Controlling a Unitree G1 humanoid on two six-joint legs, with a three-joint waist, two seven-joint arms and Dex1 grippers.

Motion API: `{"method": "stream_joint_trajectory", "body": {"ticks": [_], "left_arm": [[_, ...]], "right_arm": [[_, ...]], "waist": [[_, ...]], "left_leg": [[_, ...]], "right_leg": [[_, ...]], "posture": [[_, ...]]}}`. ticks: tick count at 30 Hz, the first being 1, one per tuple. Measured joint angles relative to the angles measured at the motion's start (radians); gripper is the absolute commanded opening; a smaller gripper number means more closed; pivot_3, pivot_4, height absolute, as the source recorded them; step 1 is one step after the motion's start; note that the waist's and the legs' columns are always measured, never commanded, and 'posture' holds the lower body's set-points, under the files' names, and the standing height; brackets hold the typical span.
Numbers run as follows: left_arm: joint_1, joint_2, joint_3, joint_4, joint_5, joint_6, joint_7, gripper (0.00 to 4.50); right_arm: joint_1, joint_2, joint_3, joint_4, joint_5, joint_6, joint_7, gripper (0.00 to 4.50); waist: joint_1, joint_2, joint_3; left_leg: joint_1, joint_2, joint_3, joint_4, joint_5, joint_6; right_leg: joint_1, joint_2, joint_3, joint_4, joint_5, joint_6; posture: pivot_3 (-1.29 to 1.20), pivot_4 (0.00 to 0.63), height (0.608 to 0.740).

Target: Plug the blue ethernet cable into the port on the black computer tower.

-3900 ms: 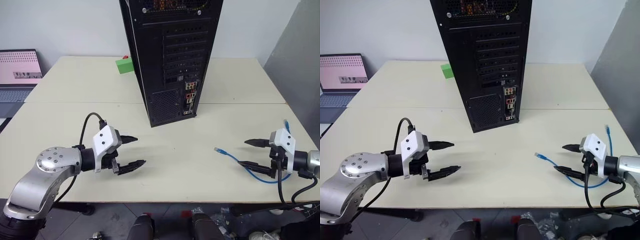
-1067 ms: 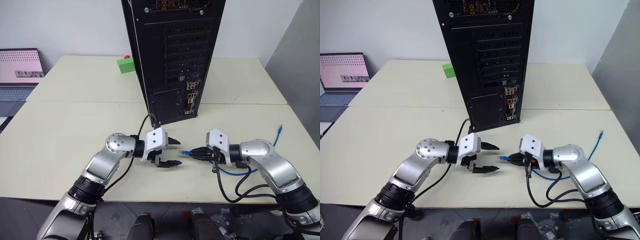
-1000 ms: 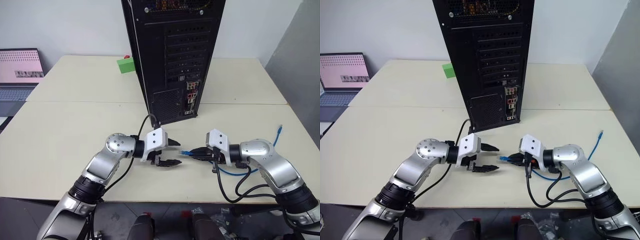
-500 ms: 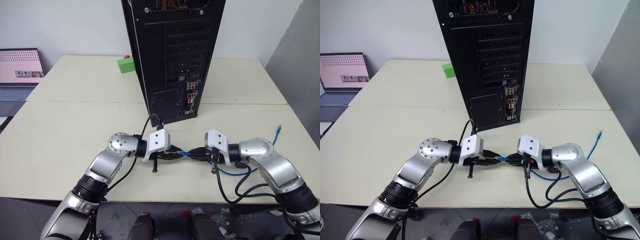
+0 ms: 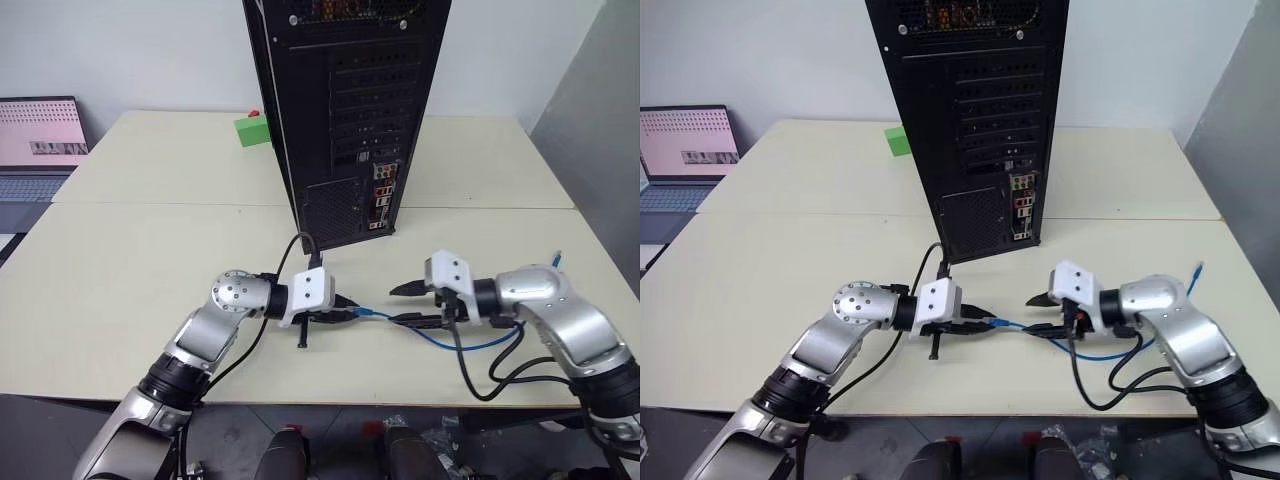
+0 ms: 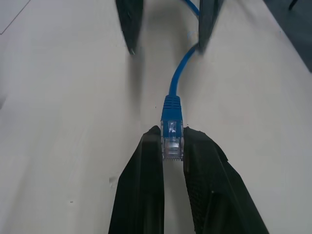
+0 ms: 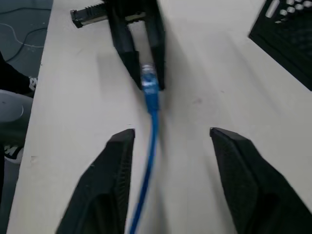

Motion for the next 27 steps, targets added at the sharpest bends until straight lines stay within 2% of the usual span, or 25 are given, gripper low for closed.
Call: {"method": "stream_joint_trajectory", "body": {"ticks": [1,4,9,14,19,27], "left_arm": [[0.009,-0.002,0.001,0.004,0.003,-0.024,0.002,0.3],[0.018,-0.023,0.011,0.04,0.049,-0.182,0.07,0.3],[-0.028,-0.016,0.036,0.187,0.282,-0.68,0.312,0.3],[-0.052,-0.014,0.068,0.304,0.445,-0.978,0.529,0.3],[-0.07,-0.014,0.091,0.331,0.545,-1.137,0.675,0.3],[-0.072,0.001,0.093,0.344,0.61,-1.175,0.765,0.3]], "right_arm": [[0.003,0.001,-0.022,-0.002,0.033,0.036,-0.002,3.51],[0.026,0.039,-0.076,-0.023,0.139,0.152,-0.029,3.56],[0.077,0.155,-0.119,-0.067,0.261,0.28,-0.143,3.56],[0.081,0.198,-0.126,-0.081,0.303,0.326,-0.214,3.56],[0.073,0.241,-0.118,-0.082,0.322,0.339,-0.245,3.56],[0.049,0.268,-0.108,-0.078,0.342,0.341,-0.261,3.56]], "waist": [[0.001,0.0,0.0],[0.004,0.0,0.0],[0.003,0.0,0.0],[0.003,0.0,0.0],[0.003,0.0,0.0],[0.001,0.0,0.0]], "left_leg": [[0.0,0.0,0.0,0.0,0.0,0.0],[-0.001,0.0,0.0,0.0,0.0,0.0],[0.0,0.0,0.0,0.0,0.0,0.0],[-0.001,-0.001,0.0,0.0,0.0,0.0],[0.0,-0.001,0.0,0.0,0.0,0.0],[0.0,-0.001,0.0,0.0,0.0,0.0]], "right_leg": [[0.0,0.0,0.0,0.0,0.0,0.0],[0.0,0.0,0.0,0.0,0.0,0.0],[0.0,0.0,0.0,0.0,0.0,0.0],[0.0,0.0,0.0,0.0,0.0,0.0],[0.0,0.0,0.0,0.0,0.0,0.0],[0.0,0.0,-0.001,0.001,0.0,0.0]], "posture": [[0.0,0.15,0.74],[0.0,0.15,0.74],[0.0,0.15,0.74],[0.0,0.15,0.74],[0.0,0.15,0.74],[0.0,0.15,0.74]]}}
